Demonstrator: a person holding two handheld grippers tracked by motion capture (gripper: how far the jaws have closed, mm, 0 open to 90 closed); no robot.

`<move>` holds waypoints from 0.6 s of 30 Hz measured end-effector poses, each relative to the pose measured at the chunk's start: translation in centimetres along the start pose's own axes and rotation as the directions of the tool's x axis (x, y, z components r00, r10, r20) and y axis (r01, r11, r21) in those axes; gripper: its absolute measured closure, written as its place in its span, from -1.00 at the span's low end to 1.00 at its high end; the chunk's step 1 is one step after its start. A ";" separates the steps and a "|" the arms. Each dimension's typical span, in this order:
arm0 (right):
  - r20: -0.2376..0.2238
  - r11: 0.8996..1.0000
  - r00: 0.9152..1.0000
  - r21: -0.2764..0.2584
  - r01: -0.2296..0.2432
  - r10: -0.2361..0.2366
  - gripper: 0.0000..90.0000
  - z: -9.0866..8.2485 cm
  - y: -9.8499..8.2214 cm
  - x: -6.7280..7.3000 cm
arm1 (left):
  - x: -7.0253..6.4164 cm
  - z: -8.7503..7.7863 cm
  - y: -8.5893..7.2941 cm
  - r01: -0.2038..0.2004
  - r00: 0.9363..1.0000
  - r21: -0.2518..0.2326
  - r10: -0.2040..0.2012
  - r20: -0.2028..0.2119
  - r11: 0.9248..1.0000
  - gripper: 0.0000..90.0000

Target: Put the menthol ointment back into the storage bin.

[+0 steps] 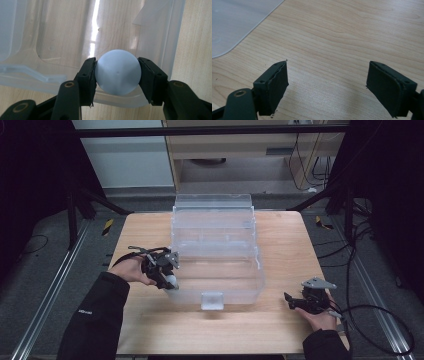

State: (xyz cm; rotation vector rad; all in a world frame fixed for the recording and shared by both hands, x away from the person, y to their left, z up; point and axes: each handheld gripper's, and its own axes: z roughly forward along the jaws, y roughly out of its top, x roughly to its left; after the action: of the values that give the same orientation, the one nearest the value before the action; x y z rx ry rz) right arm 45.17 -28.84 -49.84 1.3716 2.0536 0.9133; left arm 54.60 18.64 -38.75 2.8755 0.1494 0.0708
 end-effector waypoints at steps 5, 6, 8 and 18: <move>0.001 1.000 1.000 0.000 0.003 -0.003 -0.62 0.0 0.0 0.0 | 0.0 0.4 0.0 0.003 1.000 0.003 -0.003 0.001 1.000 0.11; 0.001 1.000 1.000 0.000 0.003 -0.003 -0.62 0.0 0.0 0.0 | 0.0 0.4 0.0 0.003 1.000 0.003 -0.003 0.001 1.000 0.11; -0.001 1.000 1.000 0.001 -0.001 0.001 -0.62 0.0 0.0 0.0 | 0.0 0.5 0.0 0.001 1.000 0.006 -0.001 -0.002 1.000 0.11; 0.000 1.000 1.000 0.000 0.008 -0.008 -0.63 0.1 0.0 0.0 | 0.0 0.8 0.0 -0.009 1.000 0.014 0.009 -0.017 1.000 0.08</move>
State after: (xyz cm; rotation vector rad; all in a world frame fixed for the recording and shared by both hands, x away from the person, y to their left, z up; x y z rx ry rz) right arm 45.22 -28.85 -49.91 1.3629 2.0579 0.9100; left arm 54.64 18.40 -39.54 2.8902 0.1413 0.0967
